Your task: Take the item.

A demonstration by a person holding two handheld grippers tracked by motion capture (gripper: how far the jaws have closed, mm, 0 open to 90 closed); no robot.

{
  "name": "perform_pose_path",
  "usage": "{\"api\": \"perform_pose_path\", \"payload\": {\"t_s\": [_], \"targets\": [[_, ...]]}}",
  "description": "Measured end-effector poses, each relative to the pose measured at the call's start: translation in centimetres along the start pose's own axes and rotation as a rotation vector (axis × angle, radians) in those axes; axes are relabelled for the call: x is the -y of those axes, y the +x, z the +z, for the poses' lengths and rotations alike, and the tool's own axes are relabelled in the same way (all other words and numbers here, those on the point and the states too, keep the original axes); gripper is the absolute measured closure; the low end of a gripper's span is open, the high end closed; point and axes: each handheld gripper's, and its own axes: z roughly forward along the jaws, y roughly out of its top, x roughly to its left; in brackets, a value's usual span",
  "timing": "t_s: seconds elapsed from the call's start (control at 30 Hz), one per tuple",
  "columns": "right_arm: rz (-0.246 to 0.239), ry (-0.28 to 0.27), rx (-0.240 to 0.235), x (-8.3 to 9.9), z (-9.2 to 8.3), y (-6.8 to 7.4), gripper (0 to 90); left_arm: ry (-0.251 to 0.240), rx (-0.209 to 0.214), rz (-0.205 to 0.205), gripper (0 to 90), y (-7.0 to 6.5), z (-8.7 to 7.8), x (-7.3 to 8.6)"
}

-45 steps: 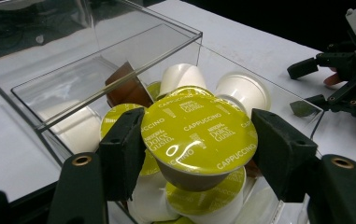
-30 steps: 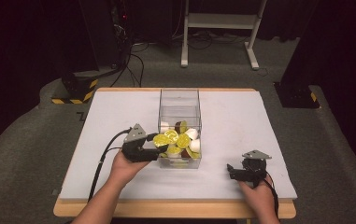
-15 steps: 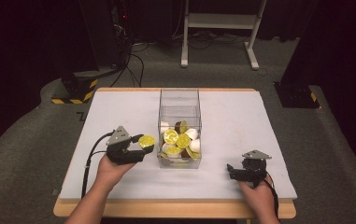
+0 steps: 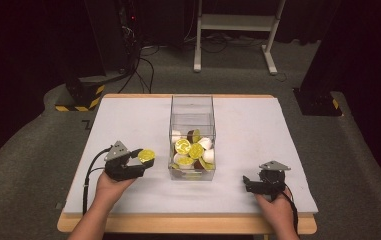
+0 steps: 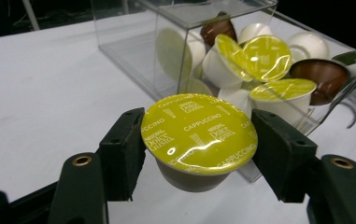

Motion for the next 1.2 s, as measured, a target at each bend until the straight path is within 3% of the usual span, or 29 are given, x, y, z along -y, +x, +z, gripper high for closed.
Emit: {"api": "perform_pose_path", "payload": {"t_s": [0.13,0.3,0.37,0.53,0.73,1.2], "targets": [[0.000,0.000,0.000,0.0,0.0,0.0,8.0,-0.020,-0.020,-0.029,37.9,0.6,-0.1,0.5],[0.000,0.000,0.000,0.0,0.0,0.0,7.9,-0.014,-0.041,-0.017,37.9,1.3,-0.2,0.9],[0.000,0.000,0.000,0.0,0.0,0.0,7.9,-0.027,-0.058,-0.037,37.9,1.8,-0.2,1.2],[0.000,0.000,0.000,0.0,0.0,0.0,8.0,-0.016,-0.087,-0.009,37.9,2.8,-0.1,1.5],[0.000,0.000,0.000,0.0,0.0,0.0,7.9,-0.034,-0.128,-0.022,37.9,3.9,0.5,1.9],[0.000,0.000,0.000,0.0,0.0,0.0,8.0,-0.029,-0.152,-0.010,37.9,5.0,2.4,1.4]]}}
